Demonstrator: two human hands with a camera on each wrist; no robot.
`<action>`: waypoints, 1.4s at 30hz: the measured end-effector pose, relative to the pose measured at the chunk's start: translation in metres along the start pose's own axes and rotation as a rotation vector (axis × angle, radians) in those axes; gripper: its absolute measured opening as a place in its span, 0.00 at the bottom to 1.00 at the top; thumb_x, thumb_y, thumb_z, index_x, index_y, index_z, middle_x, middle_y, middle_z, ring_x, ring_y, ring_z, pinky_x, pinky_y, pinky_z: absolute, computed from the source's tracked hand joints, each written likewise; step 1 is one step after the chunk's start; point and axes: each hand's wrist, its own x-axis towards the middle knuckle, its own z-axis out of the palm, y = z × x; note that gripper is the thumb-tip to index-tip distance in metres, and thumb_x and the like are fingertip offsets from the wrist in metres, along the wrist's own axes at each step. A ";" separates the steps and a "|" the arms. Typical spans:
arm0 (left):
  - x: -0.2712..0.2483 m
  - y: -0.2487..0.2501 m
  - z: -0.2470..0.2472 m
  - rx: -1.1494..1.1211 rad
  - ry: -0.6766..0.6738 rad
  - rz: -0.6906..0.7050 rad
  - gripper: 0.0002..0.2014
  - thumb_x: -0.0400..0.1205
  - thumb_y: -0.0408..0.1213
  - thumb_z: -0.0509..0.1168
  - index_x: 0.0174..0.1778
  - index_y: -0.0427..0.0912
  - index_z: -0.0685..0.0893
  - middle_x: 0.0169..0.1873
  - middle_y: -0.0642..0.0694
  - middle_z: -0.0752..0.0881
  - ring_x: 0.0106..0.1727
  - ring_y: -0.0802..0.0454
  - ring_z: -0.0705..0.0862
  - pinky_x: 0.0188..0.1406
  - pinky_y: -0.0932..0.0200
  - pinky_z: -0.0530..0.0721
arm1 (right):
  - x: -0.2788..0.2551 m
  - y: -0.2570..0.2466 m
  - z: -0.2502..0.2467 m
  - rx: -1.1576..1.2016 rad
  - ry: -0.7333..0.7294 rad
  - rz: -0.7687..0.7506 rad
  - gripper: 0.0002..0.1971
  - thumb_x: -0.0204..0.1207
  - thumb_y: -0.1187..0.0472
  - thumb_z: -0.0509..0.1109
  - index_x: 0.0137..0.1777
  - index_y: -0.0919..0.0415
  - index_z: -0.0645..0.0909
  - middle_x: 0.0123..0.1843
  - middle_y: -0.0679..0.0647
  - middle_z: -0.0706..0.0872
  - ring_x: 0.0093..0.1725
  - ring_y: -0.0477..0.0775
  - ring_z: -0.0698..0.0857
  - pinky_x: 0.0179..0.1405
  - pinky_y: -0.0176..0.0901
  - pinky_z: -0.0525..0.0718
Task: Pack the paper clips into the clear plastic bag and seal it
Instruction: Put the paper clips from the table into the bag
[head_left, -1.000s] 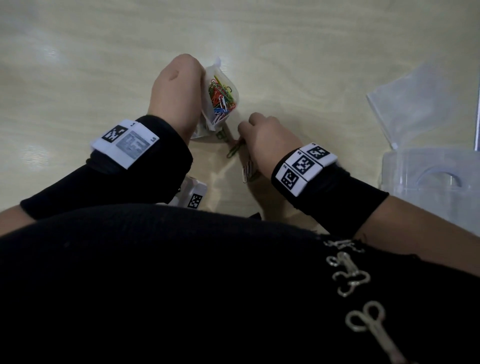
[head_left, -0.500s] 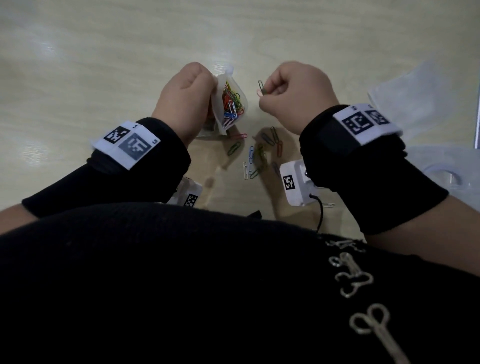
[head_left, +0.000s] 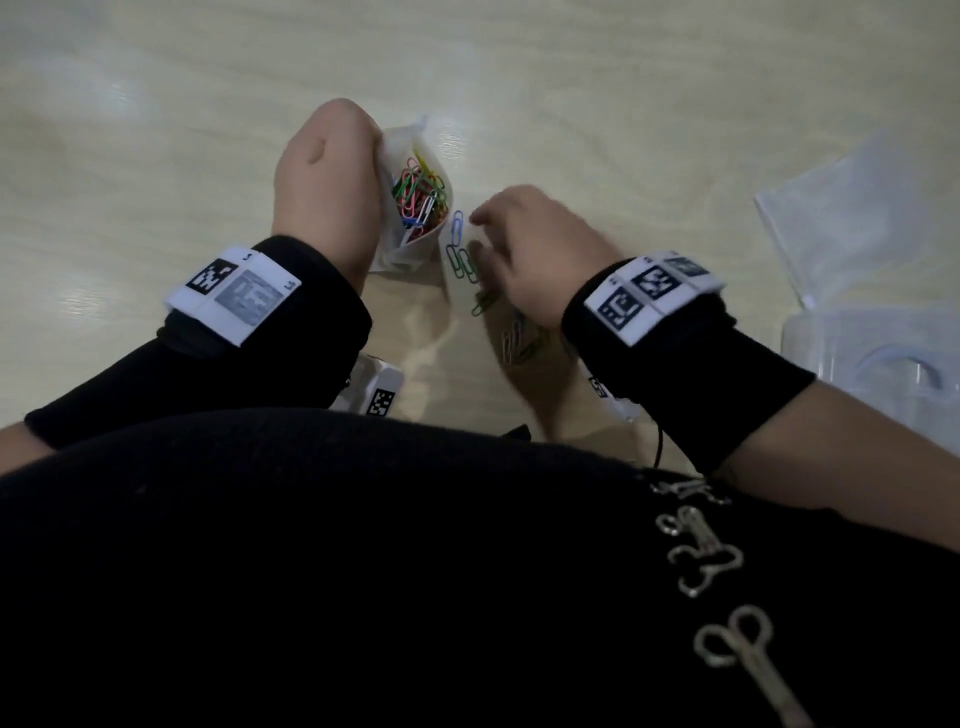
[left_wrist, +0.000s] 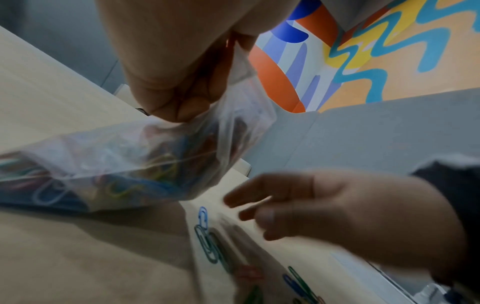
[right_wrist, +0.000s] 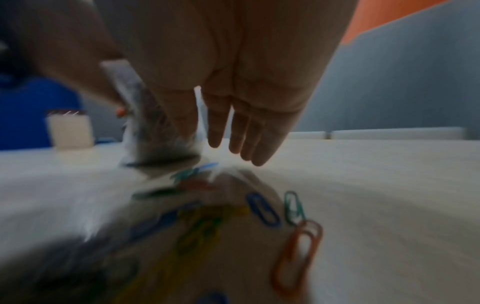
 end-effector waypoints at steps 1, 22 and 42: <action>0.000 0.000 0.000 -0.012 0.006 -0.001 0.07 0.73 0.37 0.54 0.30 0.44 0.63 0.27 0.52 0.65 0.30 0.57 0.63 0.24 0.66 0.65 | 0.000 -0.001 0.009 -0.023 -0.079 -0.089 0.23 0.81 0.56 0.62 0.76 0.58 0.71 0.78 0.59 0.70 0.75 0.61 0.72 0.72 0.47 0.70; -0.002 0.008 0.005 0.034 -0.022 -0.024 0.07 0.75 0.35 0.55 0.30 0.44 0.69 0.29 0.45 0.69 0.28 0.58 0.66 0.24 0.68 0.67 | 0.003 0.005 0.014 -0.245 -0.122 -0.316 0.26 0.76 0.54 0.63 0.74 0.63 0.71 0.76 0.61 0.73 0.69 0.66 0.77 0.64 0.55 0.78; -0.002 -0.003 0.028 0.134 -0.119 -0.032 0.10 0.78 0.32 0.55 0.30 0.37 0.67 0.29 0.47 0.68 0.32 0.57 0.67 0.27 0.68 0.67 | -0.066 0.076 0.020 -0.269 -0.025 -0.260 0.20 0.72 0.59 0.59 0.59 0.62 0.85 0.59 0.62 0.86 0.51 0.71 0.83 0.52 0.55 0.84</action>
